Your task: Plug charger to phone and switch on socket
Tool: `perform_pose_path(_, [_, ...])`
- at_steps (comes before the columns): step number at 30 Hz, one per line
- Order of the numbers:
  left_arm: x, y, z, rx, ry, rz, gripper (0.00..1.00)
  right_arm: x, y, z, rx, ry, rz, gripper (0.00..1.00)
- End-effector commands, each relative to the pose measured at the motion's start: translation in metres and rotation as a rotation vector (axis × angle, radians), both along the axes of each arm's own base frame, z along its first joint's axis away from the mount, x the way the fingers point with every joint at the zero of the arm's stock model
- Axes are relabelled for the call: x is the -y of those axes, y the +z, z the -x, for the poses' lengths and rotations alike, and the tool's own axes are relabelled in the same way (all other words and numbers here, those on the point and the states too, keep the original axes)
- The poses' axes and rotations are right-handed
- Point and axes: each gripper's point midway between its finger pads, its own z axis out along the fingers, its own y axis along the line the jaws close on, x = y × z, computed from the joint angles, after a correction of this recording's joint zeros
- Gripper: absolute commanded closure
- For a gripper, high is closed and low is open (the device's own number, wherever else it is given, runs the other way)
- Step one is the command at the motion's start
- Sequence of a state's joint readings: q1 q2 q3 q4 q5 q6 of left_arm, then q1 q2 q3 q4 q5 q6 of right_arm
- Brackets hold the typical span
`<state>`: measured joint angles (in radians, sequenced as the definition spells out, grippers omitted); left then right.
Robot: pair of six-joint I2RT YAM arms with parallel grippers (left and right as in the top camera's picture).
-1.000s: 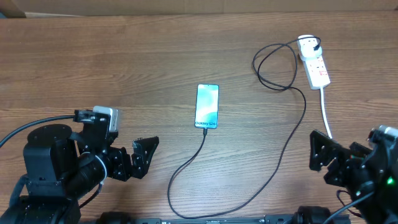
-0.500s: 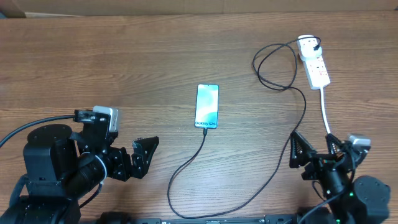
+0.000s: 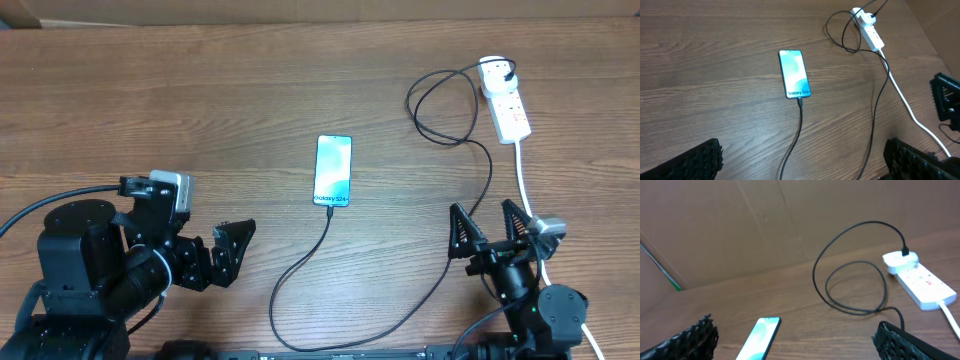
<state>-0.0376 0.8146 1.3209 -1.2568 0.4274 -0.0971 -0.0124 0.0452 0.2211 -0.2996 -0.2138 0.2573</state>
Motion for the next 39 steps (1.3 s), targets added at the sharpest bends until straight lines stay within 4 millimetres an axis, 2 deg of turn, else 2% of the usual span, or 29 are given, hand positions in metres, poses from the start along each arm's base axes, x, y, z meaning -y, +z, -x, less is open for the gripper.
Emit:
perform_pose_path(1, [0.002, 0.004, 0.001, 0.018, -0.019, -0.003, 0.01, -0.003, -0.006, -0.003, 0.042, 0.018, 0.002, 0.0])
perform_pose_path(16, [0.002, 0.003, 0.001, 0.018, -0.019, -0.003, 0.0, 0.004, -0.016, -0.014, 0.165, -0.028, 0.089, 0.0])
perform_pose_path(20, [0.002, 0.003, 0.001, 0.018, -0.019, -0.003, 0.0, 0.01, -0.02, -0.016, 0.149, -0.058, 0.09, 0.0])
perform_pose_path(25, [0.002, 0.003, 0.001, 0.018, -0.019, -0.003, 0.0, 0.015, -0.04, -0.017, 0.068, -0.085, 0.094, 0.0])
perform_pose_path(30, [0.002, 0.003, 0.001, 0.018, -0.019, -0.003, 0.01, 0.019, -0.04, -0.017, 0.08, -0.107, 0.192, 0.0])
perform_pose_path(39, [0.002, 0.003, 0.001, 0.018, -0.019, -0.003, 0.0, 0.031, -0.042, -0.018, 0.066, -0.169, 0.189, 0.0])
